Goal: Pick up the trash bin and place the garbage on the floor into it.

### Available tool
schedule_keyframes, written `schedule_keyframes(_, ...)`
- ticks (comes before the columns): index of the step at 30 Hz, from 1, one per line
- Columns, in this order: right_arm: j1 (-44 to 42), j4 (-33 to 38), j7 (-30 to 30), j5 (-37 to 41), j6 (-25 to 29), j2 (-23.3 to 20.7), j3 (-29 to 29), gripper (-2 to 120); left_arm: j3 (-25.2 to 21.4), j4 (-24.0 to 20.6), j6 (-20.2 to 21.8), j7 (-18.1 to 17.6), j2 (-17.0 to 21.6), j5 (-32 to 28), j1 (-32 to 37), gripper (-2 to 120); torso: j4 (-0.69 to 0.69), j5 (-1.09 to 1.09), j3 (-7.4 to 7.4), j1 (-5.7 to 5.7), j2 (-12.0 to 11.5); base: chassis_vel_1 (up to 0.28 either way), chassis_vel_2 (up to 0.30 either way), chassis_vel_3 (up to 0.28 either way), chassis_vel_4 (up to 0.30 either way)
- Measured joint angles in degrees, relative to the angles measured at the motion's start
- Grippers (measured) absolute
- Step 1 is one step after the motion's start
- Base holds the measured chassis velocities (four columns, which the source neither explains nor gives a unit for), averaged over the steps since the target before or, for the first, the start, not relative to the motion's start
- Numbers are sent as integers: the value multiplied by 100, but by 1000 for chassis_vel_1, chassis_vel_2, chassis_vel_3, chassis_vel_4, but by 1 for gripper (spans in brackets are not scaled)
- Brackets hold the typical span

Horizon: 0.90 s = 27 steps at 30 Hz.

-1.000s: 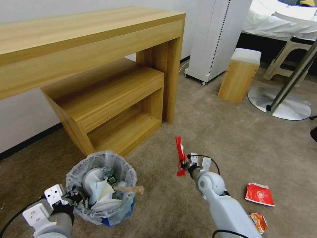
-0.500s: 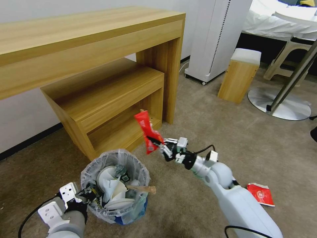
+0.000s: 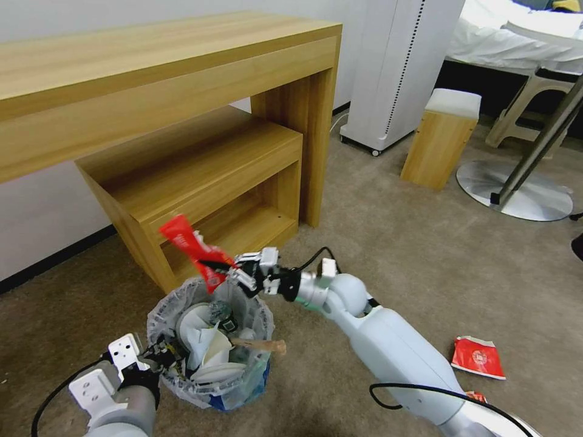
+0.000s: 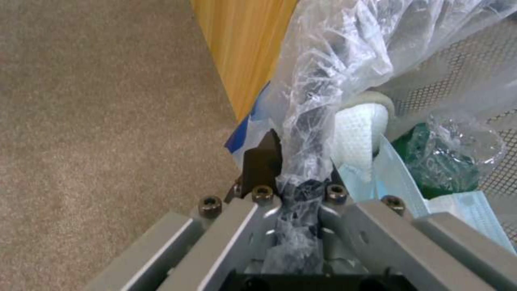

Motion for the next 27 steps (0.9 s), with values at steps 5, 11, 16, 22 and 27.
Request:
schedule_keyframes(5,-183,-178,-75,-177,12,-30,55,0,18,0,0,0,-6,-1,11,1,-1,0,0,0,0,0,0,0,0)
schedule_keyframes(11,-287,-413,61,-158,66,4,93,16,48,0,0,4,-19,20,32,1,-1,1,0,0,0,0,0,0,0)
schedule_keyframes(16,-286,-474,54,-170,87,9,41,33,39,0,0,9,-21,28,50,1,-1,1,0,0,0,0,0,0,0)
schedule_keyframes(22,-355,-410,-130,-219,86,-41,31,59,18,0,0,12,-23,27,56,1,-1,1,0,0,0,0,0,0,0)
schedule_keyframes(27,-531,-219,-226,-219,85,-144,181,77,3,0,0,19,-27,12,15,1,0,1,0,0,0,0,0,0,0)
